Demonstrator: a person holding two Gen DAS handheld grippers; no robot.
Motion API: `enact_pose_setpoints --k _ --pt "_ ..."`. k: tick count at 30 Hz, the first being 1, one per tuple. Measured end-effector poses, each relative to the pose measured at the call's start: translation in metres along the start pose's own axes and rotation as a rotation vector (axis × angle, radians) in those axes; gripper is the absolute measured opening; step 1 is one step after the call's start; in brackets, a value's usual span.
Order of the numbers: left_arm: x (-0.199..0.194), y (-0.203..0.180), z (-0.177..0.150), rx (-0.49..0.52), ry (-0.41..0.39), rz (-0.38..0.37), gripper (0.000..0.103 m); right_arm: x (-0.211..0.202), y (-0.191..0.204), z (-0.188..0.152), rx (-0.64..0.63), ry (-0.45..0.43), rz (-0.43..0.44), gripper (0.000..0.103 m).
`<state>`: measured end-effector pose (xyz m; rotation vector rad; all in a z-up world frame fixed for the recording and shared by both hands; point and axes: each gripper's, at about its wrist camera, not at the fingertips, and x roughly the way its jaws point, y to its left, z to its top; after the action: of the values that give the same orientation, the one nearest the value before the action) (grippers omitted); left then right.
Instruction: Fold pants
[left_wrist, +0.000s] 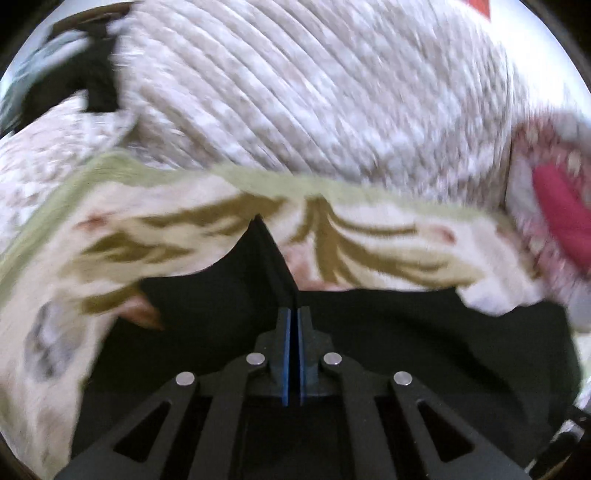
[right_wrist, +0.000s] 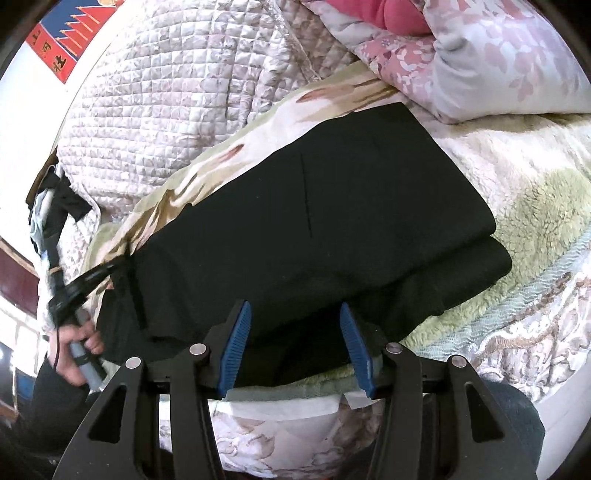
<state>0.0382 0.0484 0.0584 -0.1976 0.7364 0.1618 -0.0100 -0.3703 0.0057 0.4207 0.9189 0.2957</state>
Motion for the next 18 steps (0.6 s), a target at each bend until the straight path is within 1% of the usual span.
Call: enact_pose_setpoints --k 2,3,4,6,9,11,13,15,17,18 --pt "-0.027 0.023 -0.007 -0.054 -0.037 0.002 0.004 0.0 -0.002 0.0 0.01 -0.002 0.005 0.051" --pt "-0.036 0.032 -0.012 -0.073 -0.042 0.005 0.004 -0.001 -0.003 -0.001 0.014 -0.003 0.006 0.051" --pt "-0.044 0.042 -0.019 -0.085 -0.043 0.002 0.004 0.0 -0.002 -0.001 0.015 -0.002 0.003 0.051" --pt "-0.051 0.06 -0.036 -0.105 -0.031 0.025 0.004 0.0 -0.001 -0.001 0.01 -0.001 -0.006 0.051" --pt "-0.044 0.087 -0.06 -0.189 0.037 0.037 0.004 0.001 0.0 -0.003 0.013 0.001 -0.012 0.052" --pt "-0.039 0.101 -0.073 -0.258 0.077 0.006 0.004 0.001 0.0 -0.003 0.022 0.004 -0.015 0.052" --pt "-0.034 0.106 -0.081 -0.302 0.111 -0.016 0.005 -0.001 0.0 -0.005 0.032 0.009 -0.019 0.052" --pt "-0.03 0.109 -0.084 -0.33 0.123 -0.058 0.013 -0.003 0.001 -0.005 0.036 0.009 -0.024 0.052" --pt "-0.029 0.109 -0.083 -0.346 0.113 -0.1 0.041 -0.007 0.001 -0.006 0.04 0.001 -0.032 0.053" --pt "-0.028 0.105 -0.082 -0.348 0.108 -0.114 0.045 -0.01 0.001 -0.007 0.045 -0.004 -0.036 0.053"
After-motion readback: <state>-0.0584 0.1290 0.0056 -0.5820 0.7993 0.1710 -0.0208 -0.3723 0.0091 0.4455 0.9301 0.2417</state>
